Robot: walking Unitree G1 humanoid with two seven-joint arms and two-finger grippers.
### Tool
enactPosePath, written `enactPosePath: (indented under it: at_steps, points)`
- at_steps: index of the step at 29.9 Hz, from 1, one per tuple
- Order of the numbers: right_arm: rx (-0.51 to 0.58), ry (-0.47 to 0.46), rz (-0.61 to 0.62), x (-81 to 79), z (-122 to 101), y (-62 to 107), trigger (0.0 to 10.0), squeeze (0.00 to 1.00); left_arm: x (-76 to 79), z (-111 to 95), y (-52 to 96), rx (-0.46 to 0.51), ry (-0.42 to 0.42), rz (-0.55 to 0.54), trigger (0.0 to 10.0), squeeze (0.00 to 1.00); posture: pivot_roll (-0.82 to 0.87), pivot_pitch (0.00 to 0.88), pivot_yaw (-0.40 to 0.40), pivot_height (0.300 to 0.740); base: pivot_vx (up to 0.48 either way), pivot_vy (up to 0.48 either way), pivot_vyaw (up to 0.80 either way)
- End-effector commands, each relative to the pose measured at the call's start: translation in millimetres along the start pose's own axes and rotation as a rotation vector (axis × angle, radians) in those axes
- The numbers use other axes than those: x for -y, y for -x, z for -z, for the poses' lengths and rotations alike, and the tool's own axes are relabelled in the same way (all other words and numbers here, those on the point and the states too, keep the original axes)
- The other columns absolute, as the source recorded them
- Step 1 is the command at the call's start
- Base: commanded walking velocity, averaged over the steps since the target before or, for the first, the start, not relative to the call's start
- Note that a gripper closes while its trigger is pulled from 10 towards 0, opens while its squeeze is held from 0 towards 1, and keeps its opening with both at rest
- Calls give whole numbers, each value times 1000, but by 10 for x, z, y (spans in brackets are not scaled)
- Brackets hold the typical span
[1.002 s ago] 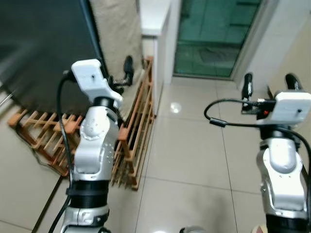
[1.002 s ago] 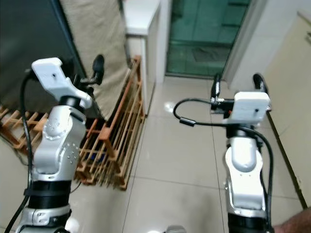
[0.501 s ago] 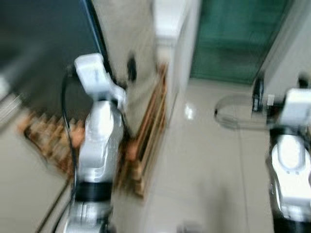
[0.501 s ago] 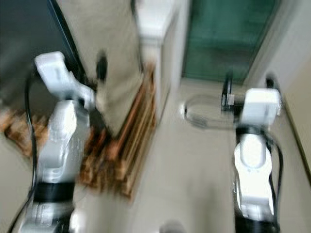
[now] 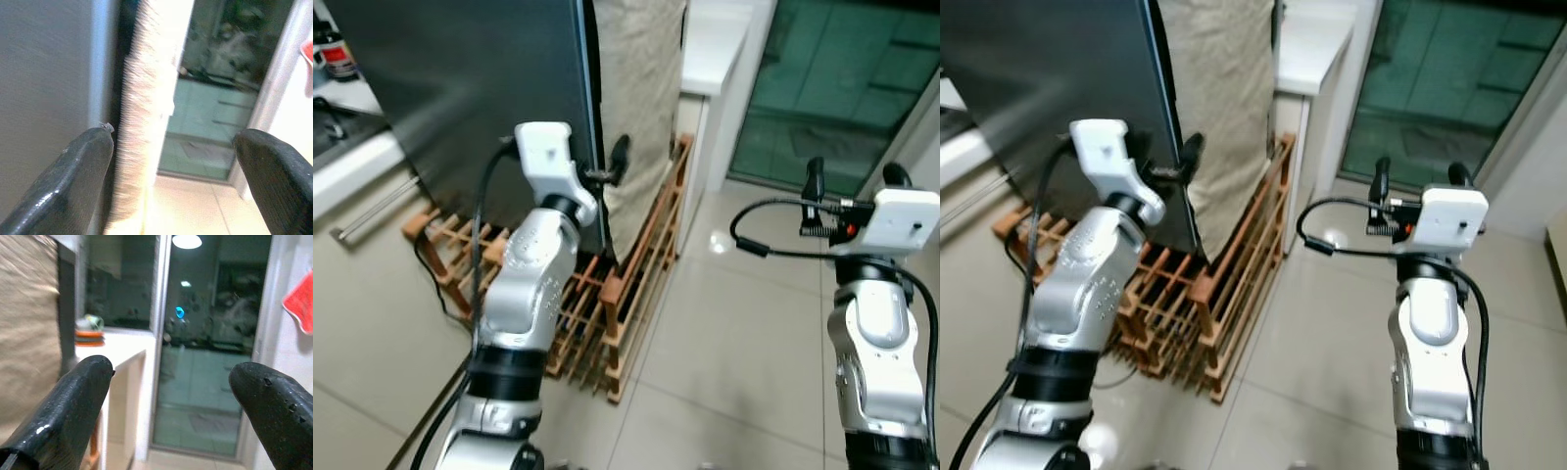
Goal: Restocking fridge
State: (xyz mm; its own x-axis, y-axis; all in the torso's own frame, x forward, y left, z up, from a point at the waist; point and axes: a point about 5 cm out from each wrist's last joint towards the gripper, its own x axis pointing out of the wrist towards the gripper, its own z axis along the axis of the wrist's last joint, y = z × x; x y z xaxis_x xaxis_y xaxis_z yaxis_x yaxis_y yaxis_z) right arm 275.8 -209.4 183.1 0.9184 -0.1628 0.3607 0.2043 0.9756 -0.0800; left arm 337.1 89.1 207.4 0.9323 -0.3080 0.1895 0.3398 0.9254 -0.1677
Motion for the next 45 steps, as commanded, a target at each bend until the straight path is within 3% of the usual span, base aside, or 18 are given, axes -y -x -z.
enactPosePath:
  at_steps: [1,7,14,20,21,22,23,25,28,30,31,32,34,35,36,40,45]
  points:
    - [-41,-29,7,24,61,-5,10000,227,-23,33,-74,-20,-4,-37,10000,0,-194,40,57,740,0,0,0]
    - [-78,-36,-13,20,110,50,10000,224,-97,15,-158,-4,15,-169,10000,0,-213,65,61,740,0,0,0]
    - [-94,-26,-19,53,117,75,10000,220,-79,-23,-228,17,61,-167,10000,0,-226,79,57,740,0,0,0]
    - [-103,-22,-18,62,120,76,10000,224,43,-40,-288,26,103,-101,10000,0,-228,86,55,740,0,0,0]
    - [-103,-22,-18,61,119,77,10000,224,89,-38,-296,24,111,-70,10000,0,-228,86,55,740,0,0,0]
    - [-108,-26,-20,58,128,85,10000,224,263,13,-322,-11,111,53,10000,0,-228,86,55,740,0,0,0]
    - [-108,-26,-20,58,128,85,10000,224,263,13,-322,-11,111,53,10000,0,-228,86,55,740,0,0,0]
    - [-130,-43,-36,47,155,105,10000,224,480,93,-352,-43,106,212,10000,0,-224,93,51,740,0,0,0]
    - [-142,-47,-38,57,172,123,10000,220,614,148,-377,-62,133,287,10000,0,-224,96,57,740,0,0,0]
    - [-152,-41,-35,71,193,146,10000,224,841,160,-380,-38,133,364,10000,0,-222,96,60,740,0,0,0]
    - [-152,-41,-35,71,193,146,10000,224,841,160,-380,-38,133,364,10000,0,-222,96,60,740,0,0,0]
    - [-155,-38,-28,83,198,157,10000,224,1041,158,-356,-37,193,442,10000,0,-230,99,63,740,0,0,0]
    - [-157,-38,-24,85,199,159,10000,220,1129,164,-340,-42,233,474,10000,0,-230,99,63,740,0,0,0]
    - [-159,-37,-23,83,201,161,10000,220,1240,161,-311,-46,297,529,10000,0,-242,99,63,740,0,0,0]
    - [-164,-37,-25,70,207,163,10000,220,1422,120,-246,-35,400,656,10000,0,-242,97,63,740,0,0,0]
    - [-172,-34,-27,72,224,163,10000,224,1596,13,-212,4,494,797,10000,0,-250,95,65,740,0,0,0]
    - [-177,-30,-22,75,235,175,10000,220,1702,8,-149,-3,532,873,10000,0,-258,92,72,740,0,0,0]
